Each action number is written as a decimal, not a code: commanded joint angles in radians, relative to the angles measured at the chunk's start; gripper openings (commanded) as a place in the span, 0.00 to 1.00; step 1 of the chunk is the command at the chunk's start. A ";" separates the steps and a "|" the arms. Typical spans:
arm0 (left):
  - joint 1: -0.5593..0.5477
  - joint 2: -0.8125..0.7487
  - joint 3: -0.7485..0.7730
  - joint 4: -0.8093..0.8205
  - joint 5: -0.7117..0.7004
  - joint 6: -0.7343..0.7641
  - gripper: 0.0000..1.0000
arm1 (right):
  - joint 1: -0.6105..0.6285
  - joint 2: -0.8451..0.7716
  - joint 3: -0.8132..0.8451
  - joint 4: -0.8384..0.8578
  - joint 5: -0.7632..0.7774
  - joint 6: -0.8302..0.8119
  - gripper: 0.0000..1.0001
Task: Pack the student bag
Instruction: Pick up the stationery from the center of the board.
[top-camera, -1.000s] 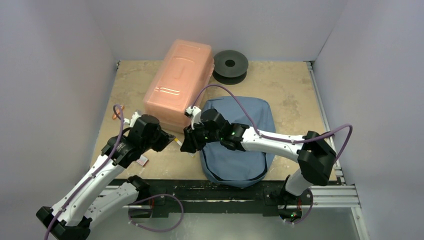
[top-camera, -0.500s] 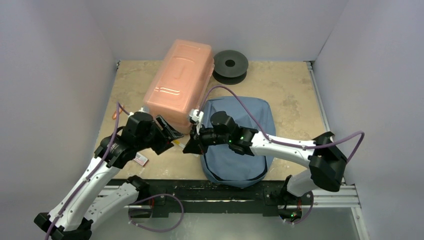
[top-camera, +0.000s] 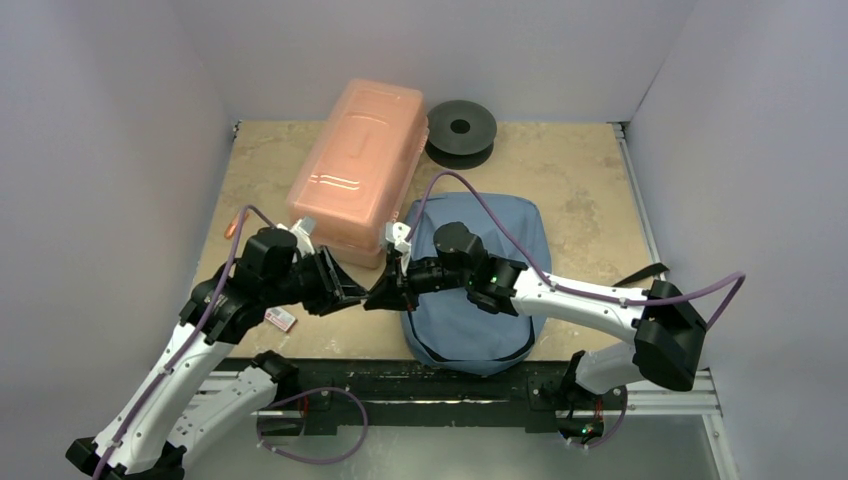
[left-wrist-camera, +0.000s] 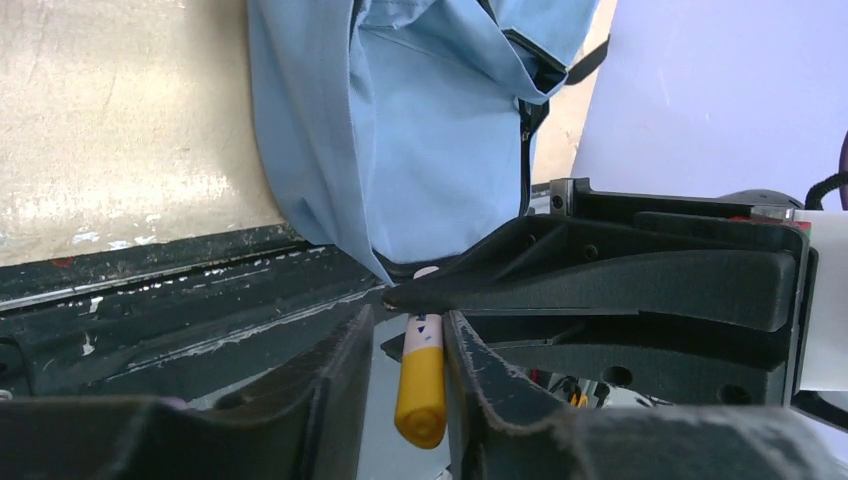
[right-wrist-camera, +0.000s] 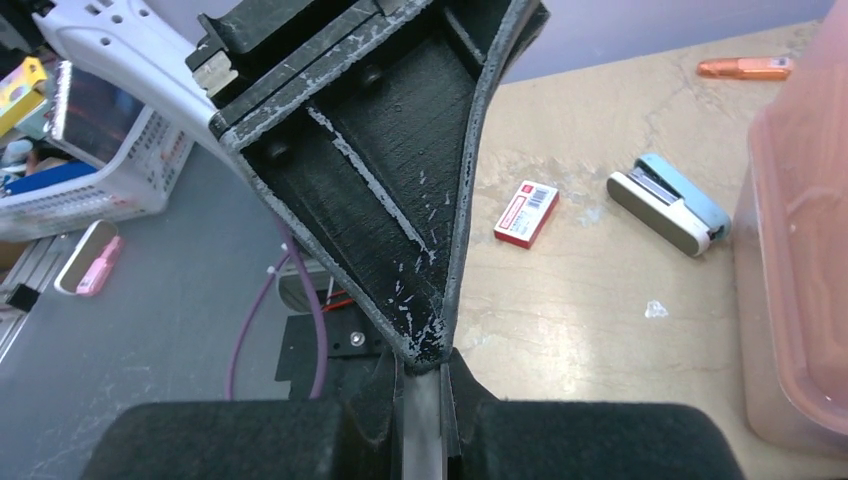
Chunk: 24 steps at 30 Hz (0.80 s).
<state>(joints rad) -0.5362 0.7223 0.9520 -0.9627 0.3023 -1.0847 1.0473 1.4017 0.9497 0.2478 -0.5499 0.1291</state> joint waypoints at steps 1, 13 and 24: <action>0.005 -0.003 0.015 -0.012 0.063 0.070 0.27 | 0.000 -0.020 -0.002 0.063 -0.061 -0.037 0.00; 0.004 -0.006 0.039 -0.009 0.011 0.073 0.17 | 0.008 -0.027 -0.017 0.084 -0.111 -0.044 0.00; 0.004 -0.061 0.283 -0.398 -0.672 0.040 0.00 | 0.015 -0.134 0.046 -0.161 0.340 0.108 0.95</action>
<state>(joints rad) -0.5350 0.6853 1.0973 -1.1400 0.0608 -1.0332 1.0657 1.3712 0.9382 0.2230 -0.4889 0.1528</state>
